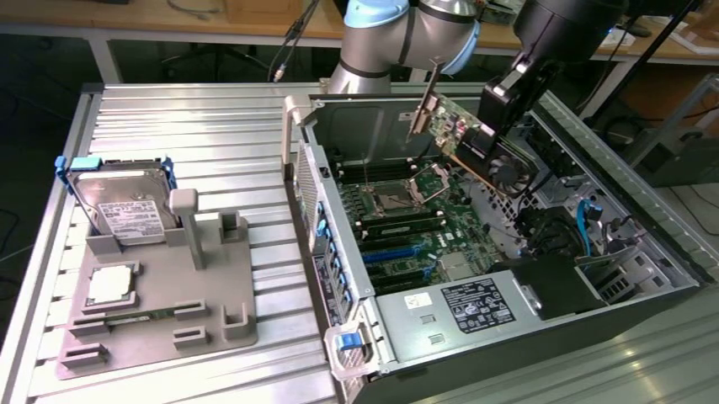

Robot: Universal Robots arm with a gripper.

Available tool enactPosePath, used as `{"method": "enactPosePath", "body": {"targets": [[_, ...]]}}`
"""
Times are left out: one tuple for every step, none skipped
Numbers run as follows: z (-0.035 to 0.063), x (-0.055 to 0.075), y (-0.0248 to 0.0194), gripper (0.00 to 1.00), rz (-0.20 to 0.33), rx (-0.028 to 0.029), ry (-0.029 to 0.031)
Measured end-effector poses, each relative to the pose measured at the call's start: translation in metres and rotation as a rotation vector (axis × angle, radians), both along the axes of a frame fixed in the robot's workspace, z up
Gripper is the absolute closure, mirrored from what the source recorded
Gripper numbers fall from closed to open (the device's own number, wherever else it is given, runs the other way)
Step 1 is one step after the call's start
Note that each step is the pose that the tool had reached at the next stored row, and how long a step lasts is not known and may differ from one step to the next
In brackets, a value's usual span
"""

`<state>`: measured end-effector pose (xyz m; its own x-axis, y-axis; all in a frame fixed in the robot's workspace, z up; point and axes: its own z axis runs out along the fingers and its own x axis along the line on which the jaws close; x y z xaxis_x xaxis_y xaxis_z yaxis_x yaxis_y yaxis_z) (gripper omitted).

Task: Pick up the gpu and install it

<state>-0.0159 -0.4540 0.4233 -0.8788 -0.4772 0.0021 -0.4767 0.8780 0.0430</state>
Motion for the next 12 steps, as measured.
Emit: {"method": "enactPosePath", "body": {"targets": [[0.0000, 0.0000, 0.0000, 0.73, 0.004, 0.0000, 0.0000], [0.0000, 0.0000, 0.0000, 0.73, 0.008, 0.0000, 0.0000], [0.0000, 0.0000, 0.0000, 0.73, 0.012, 0.0000, 0.0000], [0.0000, 0.0000, 0.0000, 0.73, 0.016, 0.0000, 0.0000], [0.0000, 0.0000, 0.0000, 0.73, 0.019, 0.0000, 0.0000], [0.0000, 0.0000, 0.0000, 0.73, 0.023, 0.0000, 0.0000], [0.0000, 0.0000, 0.0000, 0.73, 0.027, 0.0000, 0.0000], [0.0000, 0.0000, 0.0000, 0.73, 0.031, 0.0000, 0.0000], [0.0000, 0.0000, 0.0000, 0.73, 0.035, 0.0000, 0.0000], [0.0000, 0.0000, 0.0000, 0.73, 0.039, 0.0000, 0.0000], [0.0000, 0.0000, 0.0000, 0.73, 0.043, 0.0000, 0.0000], [0.0000, 0.0000, 0.0000, 0.73, 0.049, 0.0000, 0.0000]]}}
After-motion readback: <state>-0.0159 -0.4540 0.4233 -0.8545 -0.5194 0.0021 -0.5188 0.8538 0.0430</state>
